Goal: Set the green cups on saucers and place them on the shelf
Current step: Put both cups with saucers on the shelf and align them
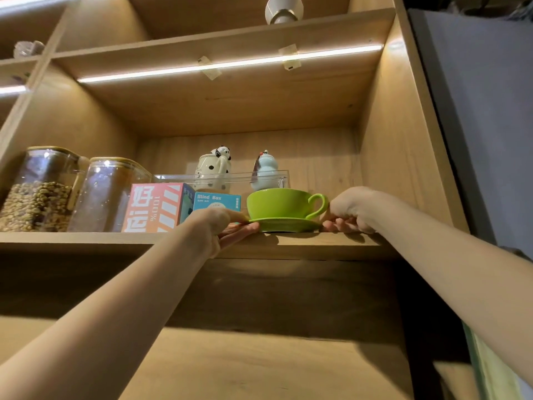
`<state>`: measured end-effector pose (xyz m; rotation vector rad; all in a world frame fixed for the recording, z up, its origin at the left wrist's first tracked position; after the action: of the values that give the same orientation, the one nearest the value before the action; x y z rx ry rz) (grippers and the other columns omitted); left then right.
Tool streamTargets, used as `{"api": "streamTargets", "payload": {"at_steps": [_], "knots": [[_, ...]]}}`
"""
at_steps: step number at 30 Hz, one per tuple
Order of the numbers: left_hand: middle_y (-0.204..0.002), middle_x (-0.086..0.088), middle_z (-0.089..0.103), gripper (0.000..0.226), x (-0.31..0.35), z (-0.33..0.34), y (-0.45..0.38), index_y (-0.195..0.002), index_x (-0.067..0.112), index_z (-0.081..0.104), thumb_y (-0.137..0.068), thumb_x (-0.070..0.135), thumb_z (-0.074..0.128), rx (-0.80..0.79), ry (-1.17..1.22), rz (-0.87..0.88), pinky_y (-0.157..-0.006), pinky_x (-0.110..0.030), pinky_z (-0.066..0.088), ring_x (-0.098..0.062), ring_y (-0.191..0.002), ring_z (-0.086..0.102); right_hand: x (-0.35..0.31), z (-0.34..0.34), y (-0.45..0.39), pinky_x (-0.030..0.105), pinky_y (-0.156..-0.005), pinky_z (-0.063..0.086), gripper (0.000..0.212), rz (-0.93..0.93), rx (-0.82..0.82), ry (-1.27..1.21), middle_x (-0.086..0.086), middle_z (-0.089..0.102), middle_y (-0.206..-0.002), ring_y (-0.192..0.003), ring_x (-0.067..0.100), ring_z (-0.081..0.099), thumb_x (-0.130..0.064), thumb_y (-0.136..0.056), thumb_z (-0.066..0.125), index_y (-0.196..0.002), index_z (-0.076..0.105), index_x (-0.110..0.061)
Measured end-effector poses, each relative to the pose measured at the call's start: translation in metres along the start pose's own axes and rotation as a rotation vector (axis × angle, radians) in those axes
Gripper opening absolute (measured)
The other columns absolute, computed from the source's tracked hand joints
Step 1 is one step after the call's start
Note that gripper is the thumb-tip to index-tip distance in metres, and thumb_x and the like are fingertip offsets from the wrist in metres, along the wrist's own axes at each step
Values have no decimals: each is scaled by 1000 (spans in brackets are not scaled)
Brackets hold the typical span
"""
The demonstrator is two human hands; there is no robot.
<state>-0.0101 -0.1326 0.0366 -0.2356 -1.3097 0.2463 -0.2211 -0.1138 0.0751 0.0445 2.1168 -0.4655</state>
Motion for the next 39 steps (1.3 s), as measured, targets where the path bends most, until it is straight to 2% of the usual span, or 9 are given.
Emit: {"api": "streamTargets", "payload": {"at_steps": [7,11,16,20,25,29,32,35,39], "knots": [[-31,-13,57,15,-4,-5,-9,-75,0,47,-82,0,59,27,0,25,-31,-23,47,-15,-26,56,-5,10,-14,7,-27,24,31,-22,-2,212,2,43,-60,-42,6,31,-19,-92,51,-67,50,-2],[-35,-11,60,14,-7,-11,-18,-82,1,50,-80,5,63,57,-12,40,-27,-21,46,-14,-27,57,-6,16,-21,7,-27,23,31,-24,-38,331,0,43,-60,-28,5,29,-23,-93,51,-69,51,-4],[-63,-12,62,29,-9,-15,-18,-99,1,49,-78,10,67,96,-32,75,-26,-20,45,-13,-26,56,-11,15,-24,7,-26,23,25,-74,-11,372,1,42,-62,-36,5,31,-15,-94,48,-71,49,-5],[-56,-12,61,23,-10,-13,-9,-91,3,47,-82,16,63,96,-2,83,-26,-19,45,-13,-24,55,-5,9,-20,9,-24,26,18,-54,-6,249,2,48,-62,-21,4,35,-11,-93,48,-80,57,-2],[-53,-16,66,31,-12,-8,4,-111,1,42,-91,22,51,52,83,95,-30,-25,49,-17,-31,60,-8,-1,3,13,-42,38,21,-236,10,36,10,62,-79,-57,8,49,-9,-91,51,-104,62,2],[-79,-14,63,28,-6,-4,29,-112,4,49,-91,23,49,47,-58,247,-41,-25,53,-21,-62,66,-5,-8,37,27,-69,56,25,-372,-16,-235,17,64,-101,-85,21,66,-8,-94,44,-113,58,1],[-110,-14,62,17,-5,4,56,-101,16,55,-91,29,48,-37,-177,398,-69,-32,54,-24,-99,61,7,-8,68,22,-70,56,26,-445,13,-237,5,65,-102,-89,13,64,-13,-93,48,-117,58,-11],[-116,-4,60,23,-19,7,88,-111,23,55,-92,31,45,-126,-239,508,-90,-31,44,-18,-108,55,28,5,101,26,-86,51,34,-460,2,-243,2,63,-113,-105,14,60,-17,-93,48,-127,52,-17],[-126,9,52,38,-61,-5,137,-129,31,46,-92,36,44,-130,-384,625,-91,-13,40,-5,-115,48,71,37,150,30,-99,43,44,-442,-35,-195,-2,58,-127,-117,13,53,-28,-93,48,-136,41,-25]]}}
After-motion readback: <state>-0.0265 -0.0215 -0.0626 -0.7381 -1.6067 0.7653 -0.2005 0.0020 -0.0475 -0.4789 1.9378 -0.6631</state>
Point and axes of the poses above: each hand's wrist, its own y-axis away from the middle knuckle, its own z-axis out of the palm, x = y × z, the point moved 9 cm from there along -y, towards the middle knuckle
